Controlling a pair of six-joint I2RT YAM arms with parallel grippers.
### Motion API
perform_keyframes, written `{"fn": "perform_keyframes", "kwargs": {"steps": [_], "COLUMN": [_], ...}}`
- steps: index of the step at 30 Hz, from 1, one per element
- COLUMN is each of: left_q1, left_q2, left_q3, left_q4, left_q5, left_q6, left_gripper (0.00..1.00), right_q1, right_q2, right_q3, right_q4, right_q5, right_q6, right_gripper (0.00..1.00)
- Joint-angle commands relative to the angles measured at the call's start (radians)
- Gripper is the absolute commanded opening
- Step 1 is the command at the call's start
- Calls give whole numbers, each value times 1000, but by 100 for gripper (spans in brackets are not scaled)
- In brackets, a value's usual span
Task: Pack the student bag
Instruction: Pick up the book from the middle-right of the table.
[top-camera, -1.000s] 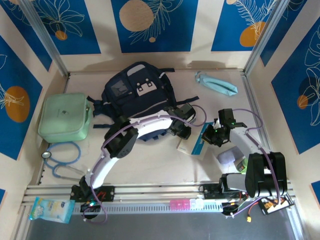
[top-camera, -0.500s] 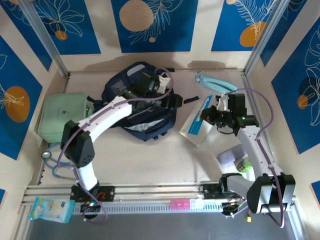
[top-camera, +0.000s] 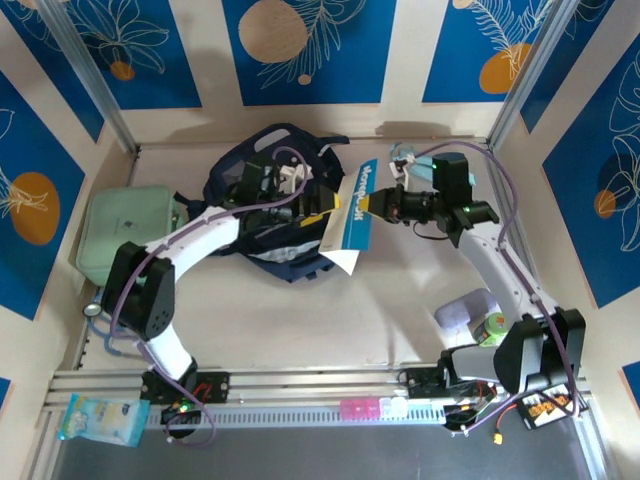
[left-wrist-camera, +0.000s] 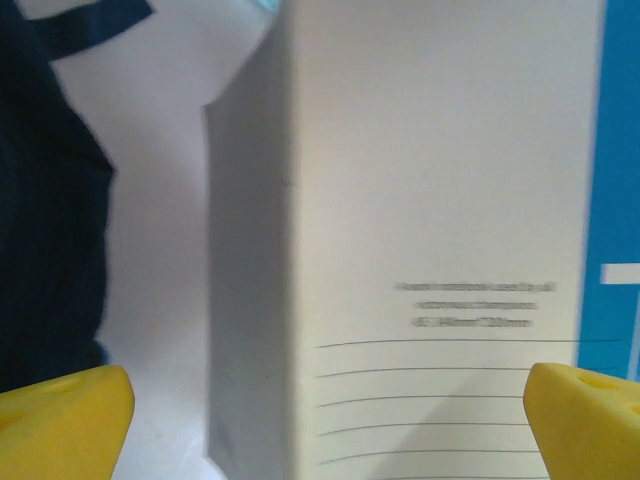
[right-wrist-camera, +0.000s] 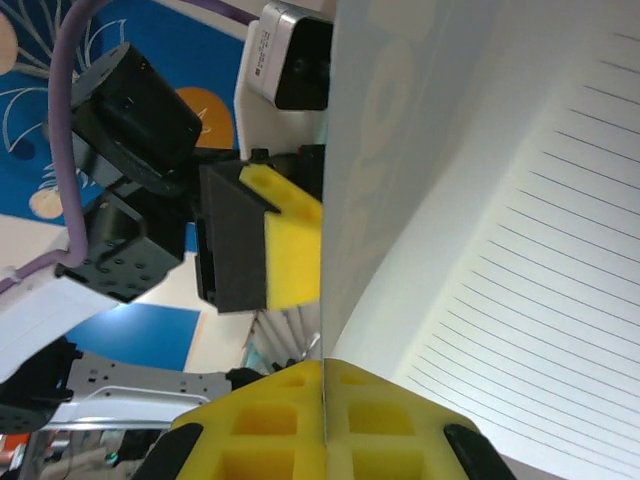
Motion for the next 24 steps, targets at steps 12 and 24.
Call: {"fn": "perform_keyframes", "kwargs": {"steps": [12,24], "left_q1": [88,98], "left_q2": [-110,-124], "left_q3": [-146,-146], "left_q4": [273,279], "left_q5": [139,165], "left_q6": [-150,-127], "left_gripper": [100,78], "right_q1": [72,76], "right_q2": [120,197], "right_q3": [39,42], "right_q4": [188,118], "right_q5": [-152,-110], "right_q6": [95,51], "right_gripper": [0,0]}}
